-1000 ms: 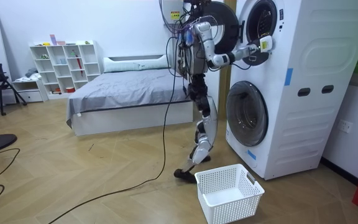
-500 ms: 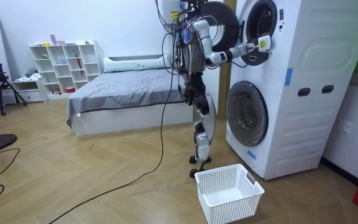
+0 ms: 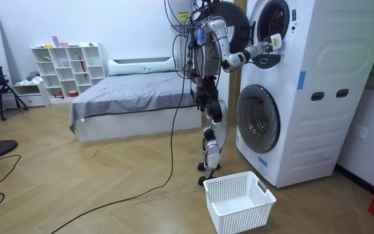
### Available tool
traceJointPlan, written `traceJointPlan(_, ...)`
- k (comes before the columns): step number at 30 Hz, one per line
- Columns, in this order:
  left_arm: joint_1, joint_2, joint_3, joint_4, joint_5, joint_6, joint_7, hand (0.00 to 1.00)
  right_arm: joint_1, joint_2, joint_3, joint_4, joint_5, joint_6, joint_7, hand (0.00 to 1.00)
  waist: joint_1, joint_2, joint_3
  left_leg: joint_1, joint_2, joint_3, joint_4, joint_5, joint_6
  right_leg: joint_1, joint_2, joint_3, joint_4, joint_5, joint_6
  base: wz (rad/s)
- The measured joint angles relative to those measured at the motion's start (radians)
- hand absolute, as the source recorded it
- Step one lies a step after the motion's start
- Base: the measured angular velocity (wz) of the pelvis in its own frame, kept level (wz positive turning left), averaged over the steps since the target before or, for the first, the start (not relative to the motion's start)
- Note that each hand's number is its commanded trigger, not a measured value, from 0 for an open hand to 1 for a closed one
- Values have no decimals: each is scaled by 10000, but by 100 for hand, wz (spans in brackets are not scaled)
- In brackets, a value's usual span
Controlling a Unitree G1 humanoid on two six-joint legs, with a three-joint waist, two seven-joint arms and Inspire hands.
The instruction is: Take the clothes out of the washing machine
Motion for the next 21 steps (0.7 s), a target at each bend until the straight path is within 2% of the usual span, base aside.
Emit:
traceJointPlan(3, -57, 2, -11, 19, -1, -142, -2, 0, 0, -106, 68, -238, -171, 33, 388, 0, -5, -100, -2, 163, -1, 21, -165, 44, -75, 70, 32, 9, -22, -23, -173, 0)
traceJointPlan(8, -105, 85, -18, 161, -1, -318, -61, 0, -27, -239, 86, -559, -449, 36, 1121, 0, 3, -437, -8, 333, 98, 52, -225, -5, -231, 199, 148, 26, -106, -110, -411, 0)
traceJointPlan(12, -129, 85, -21, 152, -9, -406, -85, 0, -115, -334, 92, -639, -466, 37, 1512, 0, 42, -466, -10, 328, 184, 125, -225, -7, -239, 272, 207, 39, -198, -97, -490, -1)
traceJointPlan(16, -142, 100, -16, 151, -17, -493, -199, 0, -211, -356, 75, -646, -459, 112, 1806, 0, 243, -468, -9, 325, 213, 214, -223, 0, -253, 300, 261, 77, -222, -130, -593, -4)
traceJointPlan(21, -122, 111, -20, 151, -153, -538, -399, 0, -396, -328, 182, -646, -399, 251, 1972, 0, 309, -476, -4, 392, 342, 327, -224, -35, -430, 279, 327, 21, -211, -264, -676, 2)
